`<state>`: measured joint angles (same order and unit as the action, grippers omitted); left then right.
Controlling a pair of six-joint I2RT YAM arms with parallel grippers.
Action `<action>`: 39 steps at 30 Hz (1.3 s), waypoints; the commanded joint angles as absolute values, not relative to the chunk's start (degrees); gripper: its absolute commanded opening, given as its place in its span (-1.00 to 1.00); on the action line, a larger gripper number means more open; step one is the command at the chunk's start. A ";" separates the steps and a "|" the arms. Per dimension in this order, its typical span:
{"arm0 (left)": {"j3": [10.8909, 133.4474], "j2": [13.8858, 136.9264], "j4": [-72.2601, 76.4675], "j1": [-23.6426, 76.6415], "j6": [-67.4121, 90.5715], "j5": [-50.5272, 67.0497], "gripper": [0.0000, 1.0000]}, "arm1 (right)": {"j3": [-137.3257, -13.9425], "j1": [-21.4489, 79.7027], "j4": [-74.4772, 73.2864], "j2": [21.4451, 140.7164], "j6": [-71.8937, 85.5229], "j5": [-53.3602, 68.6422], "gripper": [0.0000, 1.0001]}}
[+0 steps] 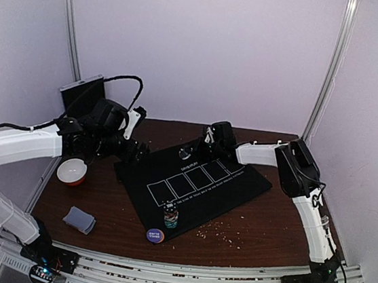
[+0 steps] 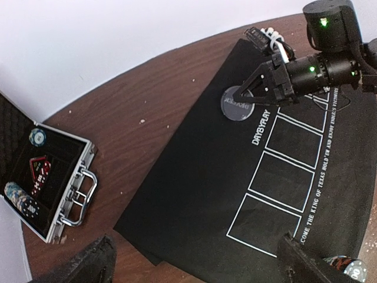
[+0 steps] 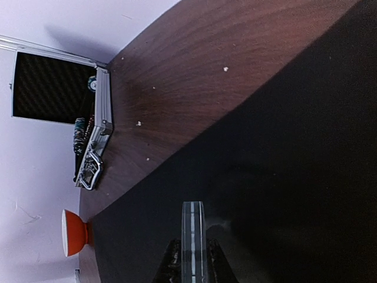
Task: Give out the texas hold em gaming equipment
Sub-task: Place the dealer button in the dealer area, then pick up the small blind button from the center of the board.
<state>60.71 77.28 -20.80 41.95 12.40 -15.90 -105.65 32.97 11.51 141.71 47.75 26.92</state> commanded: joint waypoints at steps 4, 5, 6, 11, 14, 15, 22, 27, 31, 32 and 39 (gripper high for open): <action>57.86 77.78 -22.12 40.88 16.27 -12.18 0.96 | -110.80 32.91 9.43 143.56 50.45 25.28 -1.00; 57.78 77.71 -22.13 40.93 16.28 -11.68 0.96 | -110.56 32.89 8.90 143.38 50.31 25.19 -0.93; 57.67 77.63 -22.14 40.88 16.35 -11.15 0.96 | -110.31 32.87 8.33 143.05 49.90 24.81 -0.81; 56.95 76.81 -22.40 40.89 18.45 -8.83 0.94 | -108.70 32.89 4.82 139.87 46.80 20.80 -0.30; 55.77 75.75 -23.26 40.96 21.53 -5.60 0.87 | -109.41 32.92 0.28 137.83 42.82 17.01 -0.01; 54.73 75.34 -23.33 40.90 23.15 -4.29 0.83 | -109.80 32.92 -1.10 136.87 40.96 15.66 0.06; 47.57 71.71 -22.07 42.92 31.95 6.35 0.49 | -109.11 33.09 -8.02 128.27 30.34 10.81 0.16; 41.24 69.13 -16.79 44.40 37.81 17.29 0.21 | -98.70 33.23 -8.70 117.09 24.81 9.67 0.18; 37.77 68.73 -13.59 45.98 40.51 22.98 0.07 | -87.56 33.56 -8.39 107.30 22.62 10.39 0.18; 36.97 68.89 -12.29 46.32 41.41 23.70 0.06 | -85.53 33.74 -8.66 105.42 22.21 10.33 0.18; 34.32 73.77 -5.65 50.27 47.81 24.42 0.04 | -71.11 35.41 -10.21 92.71 19.55 10.10 0.18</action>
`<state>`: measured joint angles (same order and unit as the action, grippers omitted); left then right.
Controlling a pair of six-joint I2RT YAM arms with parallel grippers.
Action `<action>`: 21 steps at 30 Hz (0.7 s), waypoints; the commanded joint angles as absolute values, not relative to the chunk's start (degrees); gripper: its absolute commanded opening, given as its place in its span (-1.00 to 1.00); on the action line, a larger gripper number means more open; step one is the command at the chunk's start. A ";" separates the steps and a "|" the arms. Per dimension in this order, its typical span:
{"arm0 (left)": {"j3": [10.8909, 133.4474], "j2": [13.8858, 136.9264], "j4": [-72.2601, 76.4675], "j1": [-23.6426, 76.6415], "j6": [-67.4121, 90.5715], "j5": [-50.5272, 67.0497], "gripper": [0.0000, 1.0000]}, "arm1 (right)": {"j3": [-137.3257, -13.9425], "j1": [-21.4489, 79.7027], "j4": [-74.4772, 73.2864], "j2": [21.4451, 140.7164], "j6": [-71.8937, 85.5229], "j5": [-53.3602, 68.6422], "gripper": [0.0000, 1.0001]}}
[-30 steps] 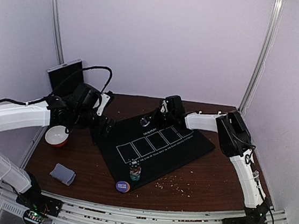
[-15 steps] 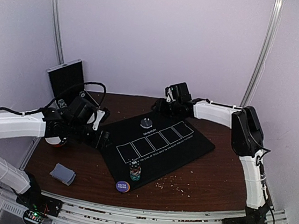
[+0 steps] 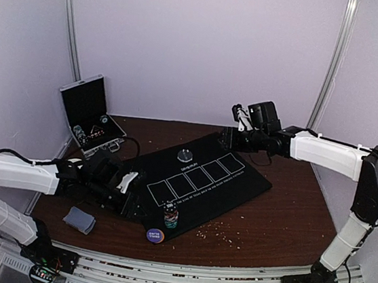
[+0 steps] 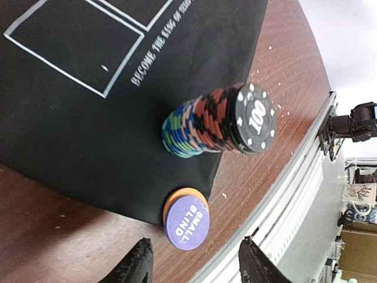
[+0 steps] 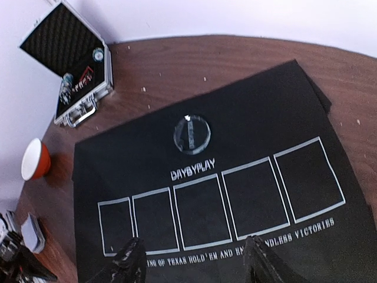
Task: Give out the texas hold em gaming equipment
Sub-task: Pick up the small blind button from the center of the board.
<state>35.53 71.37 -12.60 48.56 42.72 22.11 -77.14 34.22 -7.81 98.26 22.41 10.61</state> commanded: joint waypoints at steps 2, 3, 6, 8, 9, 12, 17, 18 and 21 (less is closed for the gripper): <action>33.65 74.94 -5.17 50.99 49.42 24.02 -0.02 | -67.09 36.40 -9.67 88.47 19.00 10.07 0.18; 32.89 75.35 -4.92 50.98 50.54 24.00 -0.08 | -65.08 36.92 -9.33 86.94 18.98 10.15 0.18; 30.86 76.20 -3.73 51.02 52.46 24.12 -0.20 | -59.64 38.55 -7.84 82.66 19.70 11.27 0.17; 30.93 76.58 -3.69 51.06 52.38 24.25 -0.22 | -56.27 40.13 -6.71 80.34 19.86 12.12 0.16; 31.16 76.75 -3.63 51.14 52.20 24.18 -0.22 | -54.63 41.13 -6.12 79.23 19.93 12.31 0.16; 31.40 77.43 -3.12 51.66 51.73 24.17 -0.22 | -48.56 44.38 -1.91 76.57 21.24 14.27 0.14; 29.12 77.74 -0.99 51.86 53.46 24.62 -0.22 | -39.76 52.72 7.58 75.58 24.57 15.99 0.11; 28.75 77.50 -0.29 51.86 53.91 24.68 -0.22 | -38.77 54.47 9.04 75.87 24.99 15.37 0.11; 27.92 77.61 1.58 51.86 54.28 24.63 -0.24 | -37.12 59.93 13.02 77.82 25.03 12.89 0.09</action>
<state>29.28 77.54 -3.09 51.59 52.86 23.88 -38.57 54.76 4.34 76.34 23.62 14.41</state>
